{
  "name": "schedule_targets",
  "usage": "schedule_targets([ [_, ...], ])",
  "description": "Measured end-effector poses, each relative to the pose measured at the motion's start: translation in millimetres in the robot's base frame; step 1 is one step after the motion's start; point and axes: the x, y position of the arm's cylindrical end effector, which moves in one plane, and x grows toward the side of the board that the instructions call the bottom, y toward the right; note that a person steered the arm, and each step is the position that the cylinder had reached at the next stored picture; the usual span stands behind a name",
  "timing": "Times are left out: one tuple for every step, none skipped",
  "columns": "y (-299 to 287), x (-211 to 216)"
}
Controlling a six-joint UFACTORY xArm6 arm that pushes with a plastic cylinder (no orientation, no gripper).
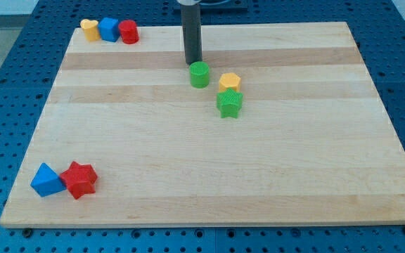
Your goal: Push yellow heart slightly to the right
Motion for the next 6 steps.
schedule_targets([
  [1, 23],
  [1, 34],
  [-5, 34],
  [-30, 33],
  [-109, 33],
  [-226, 11],
])
